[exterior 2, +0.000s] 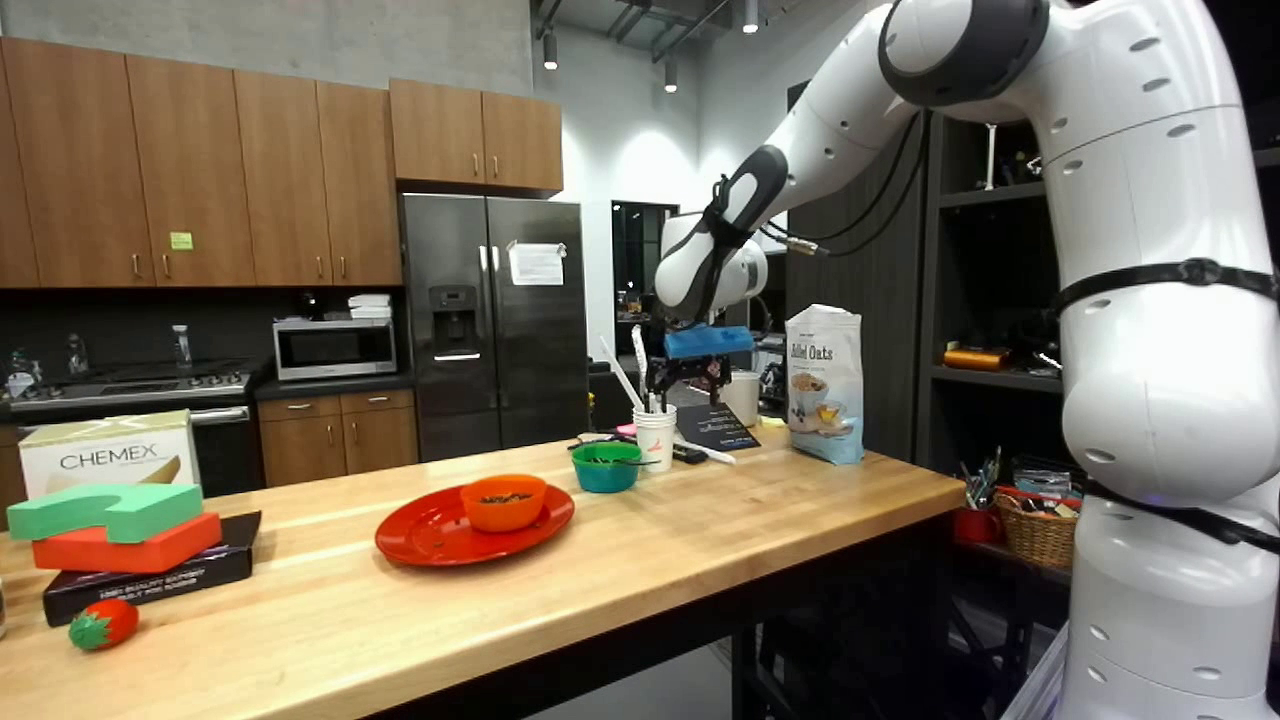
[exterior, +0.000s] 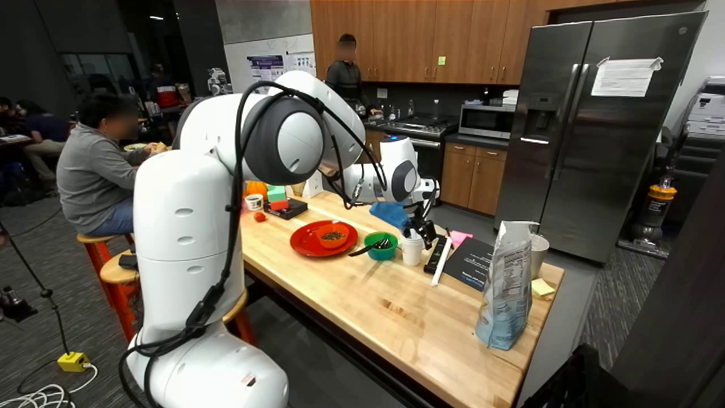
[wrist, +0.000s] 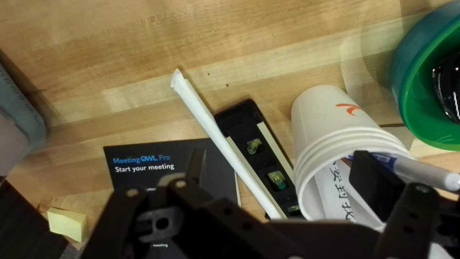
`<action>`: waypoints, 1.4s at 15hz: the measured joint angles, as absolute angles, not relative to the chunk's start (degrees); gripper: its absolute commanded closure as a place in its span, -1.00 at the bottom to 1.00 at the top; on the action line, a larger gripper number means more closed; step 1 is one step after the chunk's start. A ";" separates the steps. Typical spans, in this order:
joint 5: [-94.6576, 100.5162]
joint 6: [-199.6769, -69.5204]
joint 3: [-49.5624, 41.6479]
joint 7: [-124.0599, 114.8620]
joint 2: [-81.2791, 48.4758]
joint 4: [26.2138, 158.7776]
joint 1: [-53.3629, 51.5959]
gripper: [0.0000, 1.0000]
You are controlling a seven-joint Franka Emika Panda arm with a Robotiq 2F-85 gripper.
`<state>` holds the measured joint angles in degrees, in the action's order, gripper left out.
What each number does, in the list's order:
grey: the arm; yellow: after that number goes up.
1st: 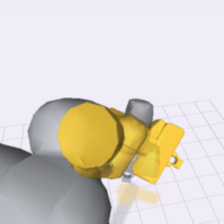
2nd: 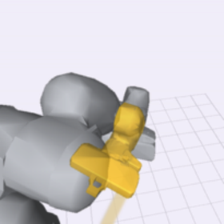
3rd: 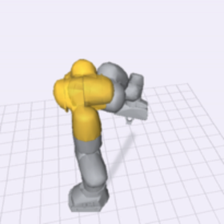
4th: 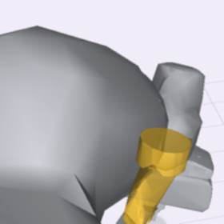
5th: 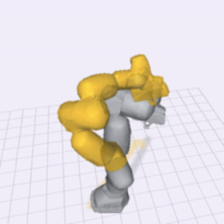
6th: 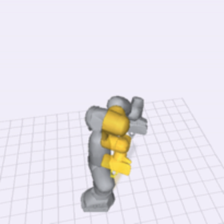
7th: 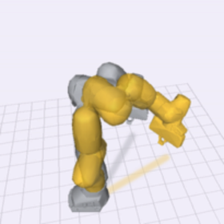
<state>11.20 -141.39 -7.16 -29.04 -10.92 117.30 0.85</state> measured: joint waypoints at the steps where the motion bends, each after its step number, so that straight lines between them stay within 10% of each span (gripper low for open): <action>1: 11.52 -141.99 -7.28 -29.43 -10.92 117.48 0.84 -1.00; 21: 21.62 -145.85 -8.24 -34.46 -8.13 116.57 -1.00 -1.00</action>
